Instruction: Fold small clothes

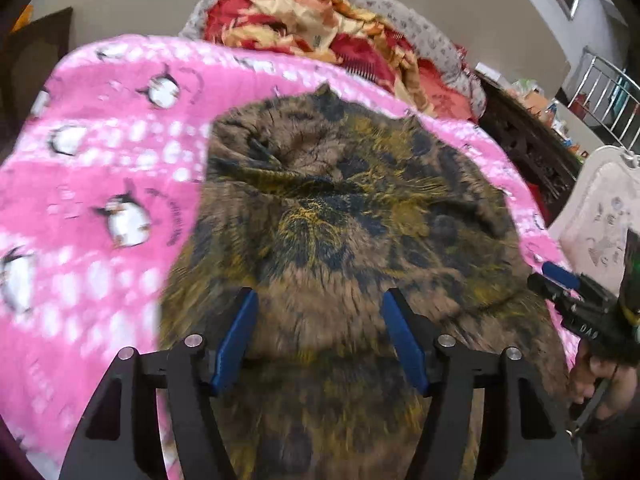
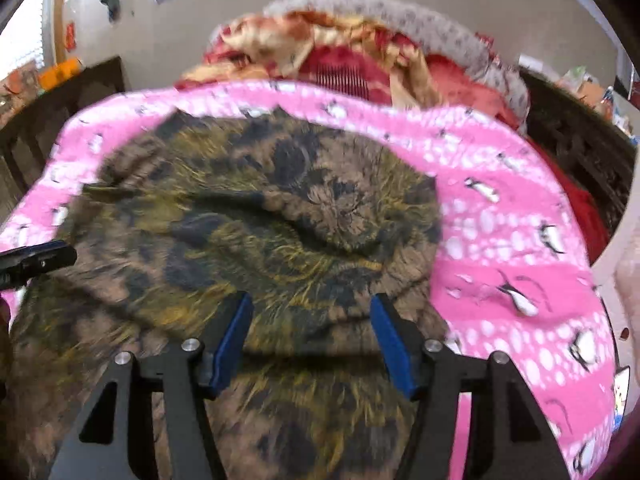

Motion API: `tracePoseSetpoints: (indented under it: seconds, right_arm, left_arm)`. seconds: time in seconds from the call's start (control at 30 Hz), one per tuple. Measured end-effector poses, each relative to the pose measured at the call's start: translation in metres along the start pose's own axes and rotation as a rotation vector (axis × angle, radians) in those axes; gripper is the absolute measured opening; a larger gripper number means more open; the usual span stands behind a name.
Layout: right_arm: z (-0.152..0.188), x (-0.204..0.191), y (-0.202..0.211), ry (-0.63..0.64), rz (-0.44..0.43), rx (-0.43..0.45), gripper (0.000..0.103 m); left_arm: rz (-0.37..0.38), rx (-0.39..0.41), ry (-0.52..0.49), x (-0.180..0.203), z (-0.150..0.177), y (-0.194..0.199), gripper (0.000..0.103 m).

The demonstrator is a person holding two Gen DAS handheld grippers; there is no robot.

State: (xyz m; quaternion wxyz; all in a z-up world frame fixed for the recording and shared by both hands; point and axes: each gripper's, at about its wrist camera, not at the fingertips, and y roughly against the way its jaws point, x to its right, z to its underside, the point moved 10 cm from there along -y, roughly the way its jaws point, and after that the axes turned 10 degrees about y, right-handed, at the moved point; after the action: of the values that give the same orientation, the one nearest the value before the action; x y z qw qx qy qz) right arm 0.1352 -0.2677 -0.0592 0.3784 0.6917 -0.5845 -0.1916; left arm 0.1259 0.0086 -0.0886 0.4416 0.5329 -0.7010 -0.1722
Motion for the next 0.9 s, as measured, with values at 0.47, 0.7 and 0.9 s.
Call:
tracePoseSetpoints:
  seconds: [0.47, 0.7, 0.9]
  right_arm:
    - [0.126, -0.028, 0.045, 0.033, -0.094, -0.045, 0.091]
    - [0.127, -0.032, 0.048, 0.04, -0.096, -0.021, 0.093]
    - [0.123, -0.031, 0.039, 0.041, -0.099, -0.018, 0.093]
  left_arm:
    - [-0.104, -0.095, 0.071, -0.091, 0.097, 0.074, 0.046]
    - [-0.082, -0.074, 0.073, -0.092, 0.108, 0.084, 0.046]
    - [0.027, -0.142, 0.081, -0.075, 0.124, 0.096, 0.046]
